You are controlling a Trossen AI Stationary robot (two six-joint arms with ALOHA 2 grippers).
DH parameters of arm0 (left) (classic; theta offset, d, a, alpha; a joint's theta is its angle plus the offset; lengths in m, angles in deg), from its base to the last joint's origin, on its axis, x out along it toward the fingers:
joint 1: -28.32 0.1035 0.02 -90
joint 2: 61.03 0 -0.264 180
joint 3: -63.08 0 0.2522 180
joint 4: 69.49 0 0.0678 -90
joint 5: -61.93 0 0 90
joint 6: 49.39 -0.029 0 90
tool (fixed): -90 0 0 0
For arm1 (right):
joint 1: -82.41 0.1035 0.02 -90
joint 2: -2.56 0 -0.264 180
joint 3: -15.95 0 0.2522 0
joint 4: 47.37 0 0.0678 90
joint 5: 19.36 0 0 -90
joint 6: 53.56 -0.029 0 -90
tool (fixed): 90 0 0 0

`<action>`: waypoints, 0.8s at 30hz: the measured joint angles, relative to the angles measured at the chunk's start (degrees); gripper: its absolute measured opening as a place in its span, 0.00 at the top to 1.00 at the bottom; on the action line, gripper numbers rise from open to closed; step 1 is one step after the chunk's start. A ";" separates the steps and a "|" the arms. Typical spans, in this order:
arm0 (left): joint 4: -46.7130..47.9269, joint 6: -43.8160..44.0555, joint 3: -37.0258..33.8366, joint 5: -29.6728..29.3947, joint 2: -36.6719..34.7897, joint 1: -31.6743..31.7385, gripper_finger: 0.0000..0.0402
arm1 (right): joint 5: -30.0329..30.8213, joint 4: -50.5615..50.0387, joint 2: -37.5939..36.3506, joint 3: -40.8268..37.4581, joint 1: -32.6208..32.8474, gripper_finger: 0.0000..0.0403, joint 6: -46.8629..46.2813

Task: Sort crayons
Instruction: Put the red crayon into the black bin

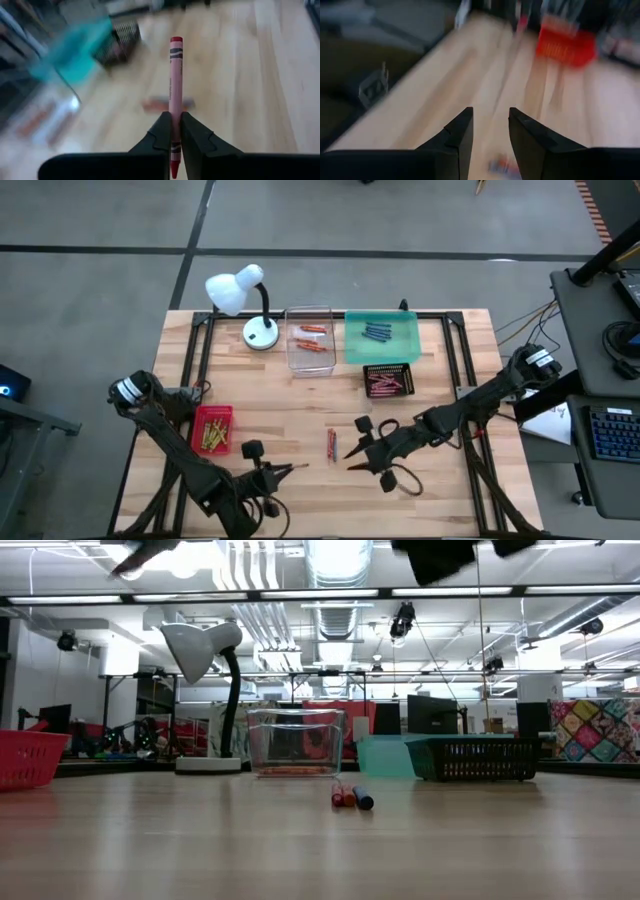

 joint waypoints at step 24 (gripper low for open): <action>-35.07 -35.43 0.05 -6.00 0.20 8.04 1.00 | -3.83 31.92 0.07 -3.60 -0.04 0.72 11.09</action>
